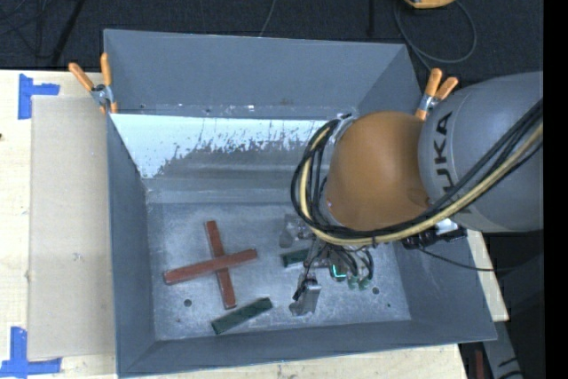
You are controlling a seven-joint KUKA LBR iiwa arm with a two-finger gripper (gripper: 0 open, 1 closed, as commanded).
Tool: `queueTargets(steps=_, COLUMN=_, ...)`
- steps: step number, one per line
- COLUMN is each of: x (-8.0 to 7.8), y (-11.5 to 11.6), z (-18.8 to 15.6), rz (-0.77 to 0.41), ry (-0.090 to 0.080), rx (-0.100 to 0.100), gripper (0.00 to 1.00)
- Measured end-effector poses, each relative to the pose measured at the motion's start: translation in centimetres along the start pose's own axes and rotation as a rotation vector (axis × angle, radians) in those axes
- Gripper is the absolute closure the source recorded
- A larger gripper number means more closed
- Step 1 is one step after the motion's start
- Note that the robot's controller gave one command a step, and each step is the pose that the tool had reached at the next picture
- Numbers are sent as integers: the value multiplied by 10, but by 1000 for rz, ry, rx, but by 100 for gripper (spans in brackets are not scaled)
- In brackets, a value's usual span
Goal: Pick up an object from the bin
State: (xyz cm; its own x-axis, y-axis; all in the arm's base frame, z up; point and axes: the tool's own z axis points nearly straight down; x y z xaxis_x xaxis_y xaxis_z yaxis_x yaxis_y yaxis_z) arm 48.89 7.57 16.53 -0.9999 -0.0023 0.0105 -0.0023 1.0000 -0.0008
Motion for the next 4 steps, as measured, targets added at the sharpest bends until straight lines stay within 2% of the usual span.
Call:
queueTargets(steps=1, x=8, y=-7, z=94, rz=217, ry=-13, rx=-3, gripper=0)
queueTargets(steps=2, x=11, y=60, z=94, rz=177, ry=-18, rx=-5, gripper=0)
queueTargets(steps=3, x=13, y=140, z=95, rz=205, ry=-16, rx=-7, gripper=0)
queueTargets(steps=4, x=13, y=134, z=95, rz=214, ry=-13, rx=0, gripper=100)
